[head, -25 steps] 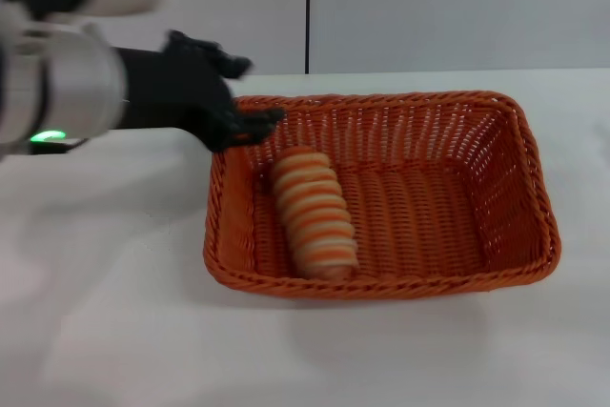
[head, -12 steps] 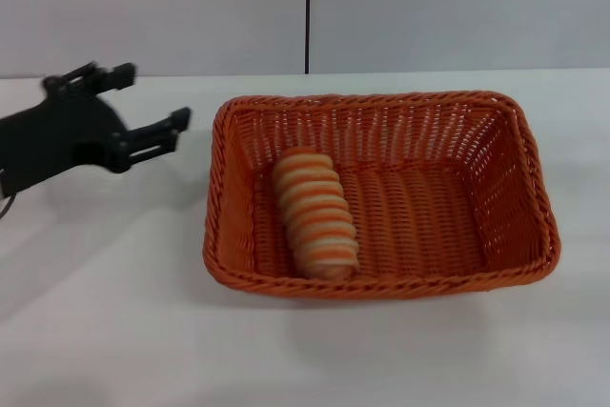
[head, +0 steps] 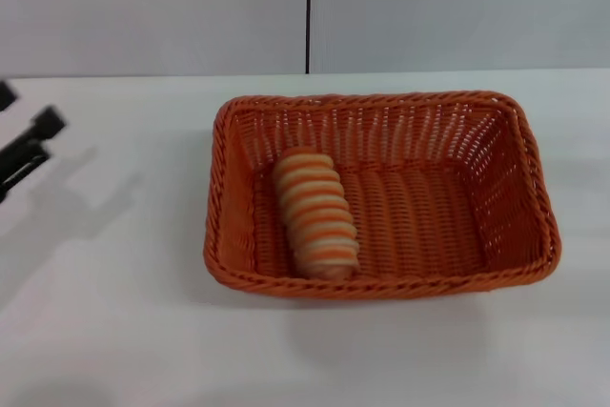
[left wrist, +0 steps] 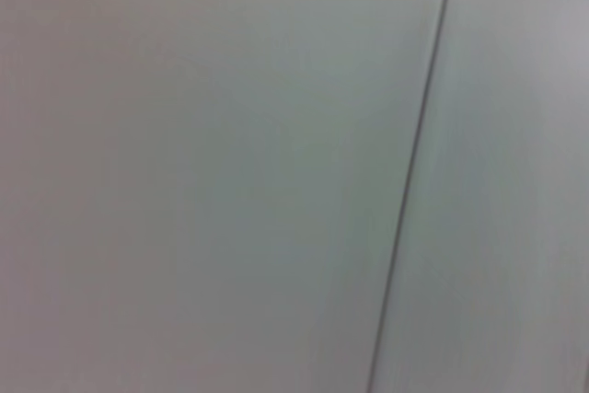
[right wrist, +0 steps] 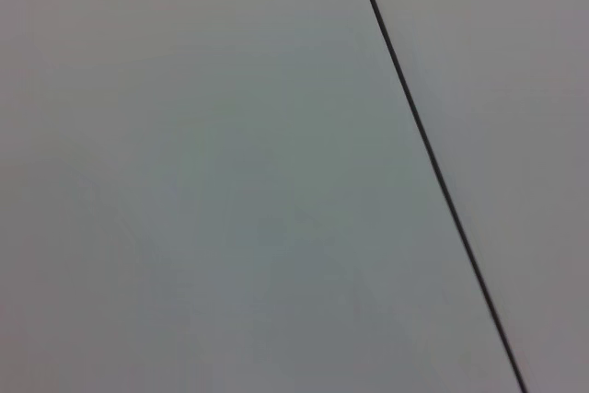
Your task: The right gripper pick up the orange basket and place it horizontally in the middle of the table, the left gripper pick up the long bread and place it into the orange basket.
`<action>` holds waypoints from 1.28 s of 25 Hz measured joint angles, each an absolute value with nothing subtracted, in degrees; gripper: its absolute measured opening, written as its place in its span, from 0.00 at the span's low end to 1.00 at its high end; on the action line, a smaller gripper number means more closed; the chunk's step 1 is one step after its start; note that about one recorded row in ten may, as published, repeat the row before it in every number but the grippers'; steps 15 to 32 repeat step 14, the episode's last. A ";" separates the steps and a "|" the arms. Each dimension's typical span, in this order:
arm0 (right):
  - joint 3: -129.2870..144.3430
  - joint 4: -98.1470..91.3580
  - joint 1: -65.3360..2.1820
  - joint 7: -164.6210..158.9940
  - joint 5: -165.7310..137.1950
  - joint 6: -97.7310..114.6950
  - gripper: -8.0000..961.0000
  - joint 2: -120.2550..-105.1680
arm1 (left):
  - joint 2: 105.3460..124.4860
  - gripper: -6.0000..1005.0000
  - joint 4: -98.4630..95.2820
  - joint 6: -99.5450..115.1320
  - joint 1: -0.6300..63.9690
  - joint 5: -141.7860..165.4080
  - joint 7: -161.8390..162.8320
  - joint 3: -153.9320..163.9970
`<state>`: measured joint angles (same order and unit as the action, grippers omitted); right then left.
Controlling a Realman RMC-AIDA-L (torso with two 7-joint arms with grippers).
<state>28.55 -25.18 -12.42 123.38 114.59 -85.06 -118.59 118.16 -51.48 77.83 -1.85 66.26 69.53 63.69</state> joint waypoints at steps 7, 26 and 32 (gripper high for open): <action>29.09 -22.23 -13.95 125.16 114.45 -83.68 0.43 -118.50 | 117.58 0.82 -29.87 94.65 2.90 67.48 58.00 45.79; 29.26 -20.99 -15.11 125.75 113.23 -82.91 0.43 -118.69 | 117.92 0.82 -23.66 95.05 1.65 67.10 53.57 42.95; 29.26 -20.99 -15.11 125.75 113.23 -82.91 0.43 -118.69 | 117.92 0.82 -23.66 95.05 1.65 67.10 53.57 42.95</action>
